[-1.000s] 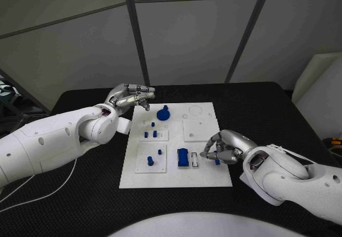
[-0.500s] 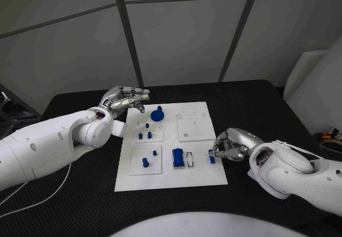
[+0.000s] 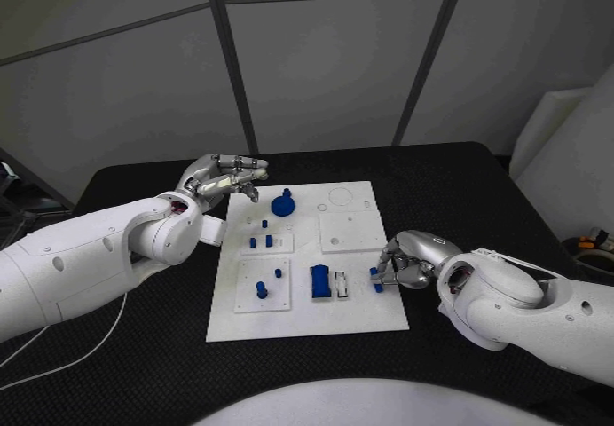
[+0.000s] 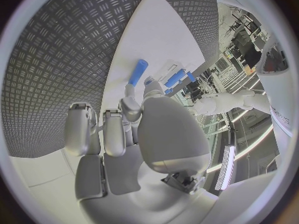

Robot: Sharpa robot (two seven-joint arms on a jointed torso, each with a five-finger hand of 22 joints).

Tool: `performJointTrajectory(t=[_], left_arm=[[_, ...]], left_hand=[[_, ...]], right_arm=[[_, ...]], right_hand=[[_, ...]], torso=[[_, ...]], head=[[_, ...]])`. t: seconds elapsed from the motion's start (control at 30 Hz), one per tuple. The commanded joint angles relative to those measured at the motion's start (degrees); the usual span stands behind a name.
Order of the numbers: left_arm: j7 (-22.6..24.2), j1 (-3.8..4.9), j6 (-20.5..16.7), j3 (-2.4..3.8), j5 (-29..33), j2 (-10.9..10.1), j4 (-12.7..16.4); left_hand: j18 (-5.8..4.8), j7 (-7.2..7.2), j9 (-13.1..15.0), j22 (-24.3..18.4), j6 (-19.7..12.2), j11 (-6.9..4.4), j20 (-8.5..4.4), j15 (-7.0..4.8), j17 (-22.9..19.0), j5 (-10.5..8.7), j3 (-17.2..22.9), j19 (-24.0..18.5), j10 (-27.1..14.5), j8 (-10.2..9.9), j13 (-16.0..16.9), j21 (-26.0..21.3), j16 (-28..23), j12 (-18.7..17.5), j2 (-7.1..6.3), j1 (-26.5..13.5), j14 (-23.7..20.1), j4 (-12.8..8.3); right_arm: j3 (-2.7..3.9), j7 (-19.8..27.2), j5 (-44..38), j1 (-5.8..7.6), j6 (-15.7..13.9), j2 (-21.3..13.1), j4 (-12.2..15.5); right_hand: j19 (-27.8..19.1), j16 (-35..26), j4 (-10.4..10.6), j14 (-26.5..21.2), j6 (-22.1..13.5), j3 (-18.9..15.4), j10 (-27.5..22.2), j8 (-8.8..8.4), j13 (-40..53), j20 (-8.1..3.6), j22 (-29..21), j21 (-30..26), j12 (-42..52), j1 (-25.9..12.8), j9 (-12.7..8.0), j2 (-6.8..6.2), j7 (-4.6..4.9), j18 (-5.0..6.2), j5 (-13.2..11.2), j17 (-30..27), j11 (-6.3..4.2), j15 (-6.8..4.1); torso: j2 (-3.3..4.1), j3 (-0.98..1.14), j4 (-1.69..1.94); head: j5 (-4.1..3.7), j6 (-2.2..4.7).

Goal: Assemble the parts on the task board

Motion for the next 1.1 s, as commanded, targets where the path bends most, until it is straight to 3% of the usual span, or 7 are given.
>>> performJointTrajectory(t=[0.03,0.47,0.7,0.93,1.1], left_arm=[[0.3,0.06,0.6,0.05,0.1,-0.1,0.2],[0.2,0.01,0.7,0.05,0.1,0.0,0.1],[0.1,-0.03,0.8,0.05,0.1,0.0,0.1],[0.1,-0.06,0.8,0.05,0.1,-0.1,0.1],[0.0,-0.09,0.9,0.05,0.1,-0.1,0.1]], left_hand=[[0.29,-0.19,0.0,-0.1,-0.4,-0.17,0.39,0.17,-0.1,0.11,-0.3,-0.2,-0.4,0.3,0.0,-0.4,0.4,0.2,0.11,-0.5,-0.3,-0.1],[0.29,-0.19,0.0,-0.1,-0.4,-0.17,0.39,0.17,-0.1,0.11,-0.3,-0.2,-0.4,0.3,0.0,-0.4,0.4,0.2,0.11,-0.5,-0.3,-0.1],[0.30,-0.19,0.0,-0.2,-0.5,-0.16,0.43,0.19,-0.2,0.11,-0.4,-0.2,-0.6,0.4,0.0,-0.5,0.5,0.4,0.11,-0.6,-0.3,0.0],[0.30,-0.19,0.0,-0.2,-0.5,-0.16,0.43,0.19,-0.2,0.11,-0.4,-0.2,-0.6,0.4,0.0,-0.5,0.5,0.4,0.11,-0.6,-0.3,0.0],[0.30,-0.19,0.0,-0.2,-0.5,-0.16,0.43,0.19,-0.2,0.11,-0.4,-0.2,-0.6,0.4,0.0,-0.5,0.5,0.4,0.11,-0.6,-0.3,0.0]], right_arm=[[-0.01,-1.7,-1.6,0.01,4.4,0.5,-0.5],[-0.04,-3.1,-4.6,-0.23,7.4,2.2,-1.5],[-0.05,-3.6,-6.7,-1.09,8.6,3.1,-1.6],[-0.05,-5.0,-10.6,-1.42,12.4,3.6,-1.4],[-0.05,-6.4,-13.1,-1.49,15.5,3.9,-1.2]], right_hand=[[-0.2,-0.2,0.0,3.4,0.4,-0.2,0.1,-0.20,0.0,0.23,3.9,-0.3,-0.4,-0.4,0.0,-0.14,-0.10,0.50,-0.3,0.4,-0.08,0.29],[-0.3,-0.3,0.0,3.3,1.0,-0.4,-0.1,-0.02,-0.1,0.20,3.8,-0.4,-0.6,0.1,0.1,0.07,-0.30,0.54,-0.6,0.3,-0.22,0.21],[-0.3,-0.4,-1.1,3.3,1.4,0.0,-0.3,0.07,-0.1,0.00,3.8,-0.5,-0.8,3.0,0.3,0.24,-0.56,0.56,-0.2,0.3,-0.50,-0.04],[-1.2,-1.3,-2.2,3.0,1.0,-0.6,-1.3,-0.29,-1.2,-0.03,2.8,-1.5,-2.5,4.9,0.3,-0.74,-0.26,0.81,-0.9,-1.0,-0.27,0.06],[-1.7,-1.8,-3.0,2.8,0.6,-0.8,-2.0,-0.23,-1.9,0.11,2.2,-2.1,-3.5,6.4,0.4,-1.10,-0.07,0.96,-1.4,-1.6,-0.13,0.22]], torso=[[0.04,-0.01,-0.01],[-0.04,0.00,-0.12],[-0.09,-0.08,0.01],[-0.11,-0.07,-0.20],[-0.10,-0.05,-0.11]], head=[[0.11,-0.18],[0.20,-0.54],[0.03,-0.59],[0.14,-0.56],[0.07,-0.61]])
